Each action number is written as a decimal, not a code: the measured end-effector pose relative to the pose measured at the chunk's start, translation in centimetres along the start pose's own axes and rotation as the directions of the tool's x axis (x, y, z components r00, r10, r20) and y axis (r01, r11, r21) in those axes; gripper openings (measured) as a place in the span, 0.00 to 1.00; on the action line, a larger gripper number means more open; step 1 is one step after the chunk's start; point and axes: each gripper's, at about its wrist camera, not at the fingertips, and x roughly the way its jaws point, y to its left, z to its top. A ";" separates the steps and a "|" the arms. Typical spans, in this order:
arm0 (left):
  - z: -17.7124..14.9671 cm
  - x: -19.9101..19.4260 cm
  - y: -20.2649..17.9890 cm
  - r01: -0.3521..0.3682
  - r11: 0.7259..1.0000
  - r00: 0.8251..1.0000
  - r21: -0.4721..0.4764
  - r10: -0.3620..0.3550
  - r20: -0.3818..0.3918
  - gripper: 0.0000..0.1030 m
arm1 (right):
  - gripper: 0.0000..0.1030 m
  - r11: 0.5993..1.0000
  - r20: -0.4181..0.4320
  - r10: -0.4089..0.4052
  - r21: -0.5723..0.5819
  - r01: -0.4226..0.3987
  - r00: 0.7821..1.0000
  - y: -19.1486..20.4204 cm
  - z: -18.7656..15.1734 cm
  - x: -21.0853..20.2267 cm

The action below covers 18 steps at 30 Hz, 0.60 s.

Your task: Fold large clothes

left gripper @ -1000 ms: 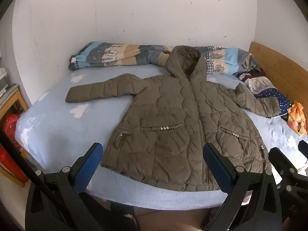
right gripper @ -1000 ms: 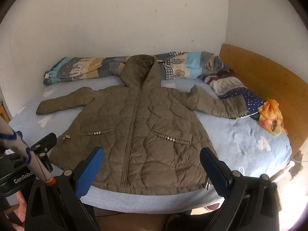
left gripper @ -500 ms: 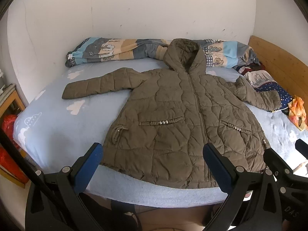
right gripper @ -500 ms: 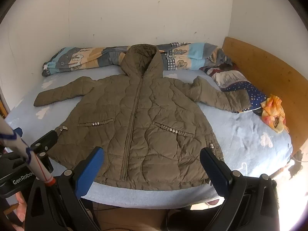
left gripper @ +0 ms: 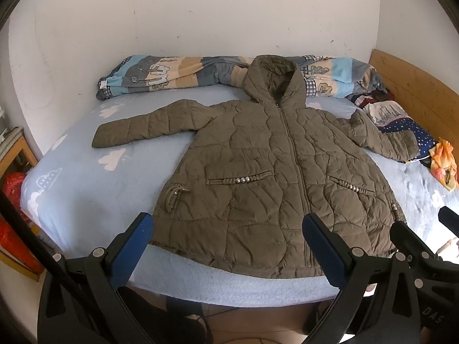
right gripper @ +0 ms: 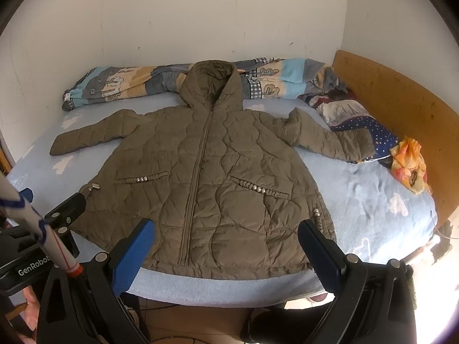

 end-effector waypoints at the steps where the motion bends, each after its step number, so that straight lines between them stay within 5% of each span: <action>1: -0.1 0.0 0.0 -0.001 1.000 1.000 0.000 0.001 0.001 1.00 | 0.98 1.000 0.000 -0.001 0.001 0.001 1.000 0.0 0.0 0.0; 18: 0.0 -0.8 0.4 -0.006 1.000 1.000 0.006 0.006 0.013 1.00 | 0.98 1.000 -0.001 0.008 0.007 -0.008 1.000 0.1 0.2 -0.2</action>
